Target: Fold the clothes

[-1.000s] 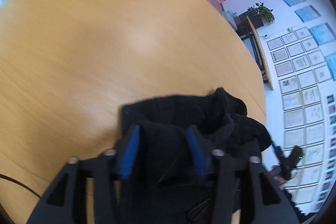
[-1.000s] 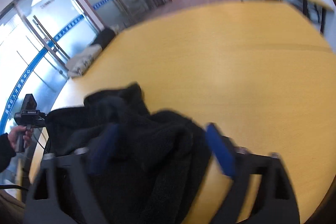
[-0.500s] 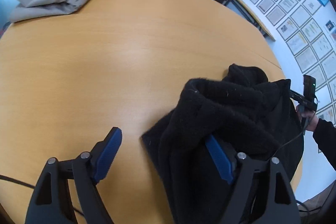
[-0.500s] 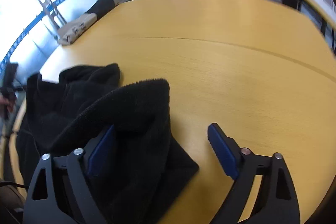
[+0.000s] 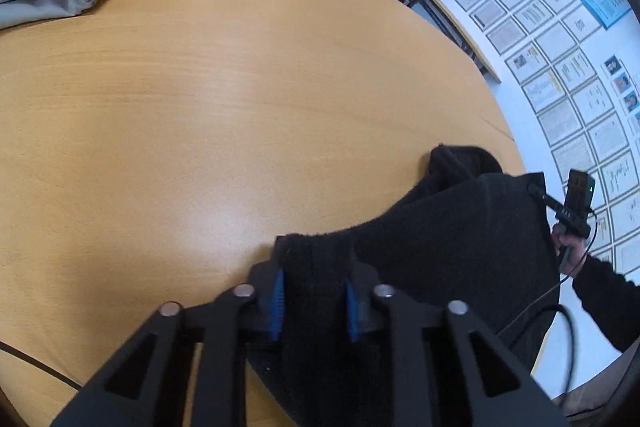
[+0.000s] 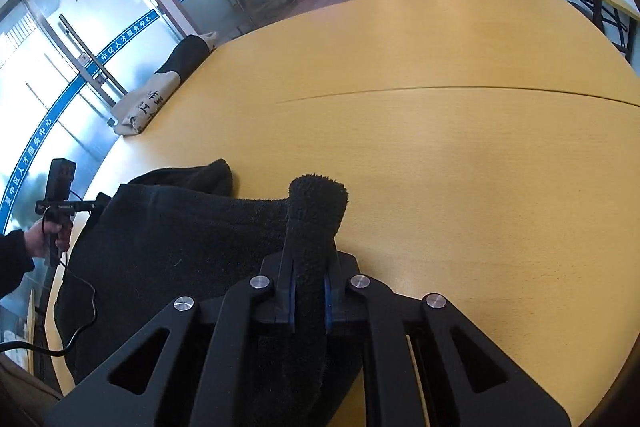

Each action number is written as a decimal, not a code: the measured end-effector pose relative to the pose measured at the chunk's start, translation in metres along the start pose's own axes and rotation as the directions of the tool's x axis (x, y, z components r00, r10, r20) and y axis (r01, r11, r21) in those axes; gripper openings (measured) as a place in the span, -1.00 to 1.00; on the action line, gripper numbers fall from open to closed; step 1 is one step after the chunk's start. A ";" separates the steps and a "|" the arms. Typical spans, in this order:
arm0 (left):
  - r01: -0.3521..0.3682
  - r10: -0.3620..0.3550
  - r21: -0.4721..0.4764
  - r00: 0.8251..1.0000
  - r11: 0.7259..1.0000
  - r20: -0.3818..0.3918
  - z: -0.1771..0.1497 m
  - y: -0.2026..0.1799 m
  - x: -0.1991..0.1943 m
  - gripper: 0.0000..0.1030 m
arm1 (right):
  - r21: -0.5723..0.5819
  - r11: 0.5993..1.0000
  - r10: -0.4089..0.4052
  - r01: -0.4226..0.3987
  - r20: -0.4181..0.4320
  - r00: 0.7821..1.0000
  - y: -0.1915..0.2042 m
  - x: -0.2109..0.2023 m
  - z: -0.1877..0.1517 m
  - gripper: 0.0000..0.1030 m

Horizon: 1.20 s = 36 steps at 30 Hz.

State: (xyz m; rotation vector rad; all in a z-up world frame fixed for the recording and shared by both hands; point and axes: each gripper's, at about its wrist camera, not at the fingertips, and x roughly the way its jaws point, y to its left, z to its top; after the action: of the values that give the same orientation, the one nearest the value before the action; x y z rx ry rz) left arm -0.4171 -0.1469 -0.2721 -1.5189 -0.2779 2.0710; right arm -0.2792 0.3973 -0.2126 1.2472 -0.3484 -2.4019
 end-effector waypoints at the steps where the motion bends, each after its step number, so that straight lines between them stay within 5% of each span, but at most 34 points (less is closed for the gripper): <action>1: 0.006 -0.006 -0.010 1.000 1.000 0.012 0.002 0.002 -0.003 -0.60 | -0.005 1.000 0.012 -0.012 0.018 1.000 0.001 -0.004 0.001 -0.85; 4: 0.039 -0.038 -0.005 0.997 0.999 0.073 0.004 0.003 -0.018 -0.63 | -0.016 0.999 0.034 -0.033 0.076 0.997 0.000 -0.015 0.005 -0.85; 6: 0.033 -0.033 0.001 0.998 0.999 0.062 0.006 0.003 -0.011 -0.63 | 0.013 1.000 0.000 -0.001 0.043 0.999 -0.012 -0.008 -0.001 -0.82; 10: -0.078 0.076 0.083 0.997 0.993 0.026 0.011 -0.014 0.016 -0.47 | 0.030 0.995 -0.094 0.095 -0.043 0.995 -0.023 0.011 -0.013 -0.69; 14: -0.170 0.162 0.083 0.982 0.982 0.098 0.021 -0.026 -0.008 -0.27 | 0.083 0.982 -0.172 0.169 0.041 0.984 -0.013 -0.027 -0.012 -0.07; 18: -0.230 0.190 0.233 0.965 0.945 0.182 0.018 -0.067 -0.065 0.09 | 0.245 0.968 -0.108 0.060 0.186 0.977 0.011 -0.114 -0.041 0.33; 22: -0.202 0.110 0.564 0.975 0.801 0.193 -0.002 -0.137 -0.097 0.41 | 0.399 0.917 -0.079 0.017 0.141 0.987 0.057 -0.165 -0.119 0.44; 26: -0.077 0.078 0.762 0.996 0.643 0.035 -0.020 -0.190 -0.041 0.46 | 0.581 0.814 -0.032 0.013 0.022 0.999 0.087 -0.156 -0.205 0.46; 31: 0.095 0.059 0.899 0.989 0.428 -0.132 -0.063 -0.259 0.034 0.45 | 0.675 0.737 -0.001 0.017 -0.024 1.000 0.105 -0.118 -0.269 0.45; 34: 0.173 0.015 0.920 0.982 0.351 -0.190 -0.090 -0.291 0.051 0.45 | 0.685 0.728 -0.036 -0.020 0.067 0.997 0.097 -0.106 -0.269 0.43; 36: 0.216 -0.003 0.915 0.974 0.341 -0.228 -0.101 -0.304 0.063 0.45 | 0.686 0.726 -0.051 -0.056 0.135 0.990 0.092 -0.098 -0.262 0.44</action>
State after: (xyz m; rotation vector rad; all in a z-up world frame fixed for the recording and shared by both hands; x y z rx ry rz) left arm -0.2435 0.1230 -0.2147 -0.8491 0.7928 1.4203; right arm 0.0087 0.3535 -0.2541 1.3303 -1.4003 -2.4365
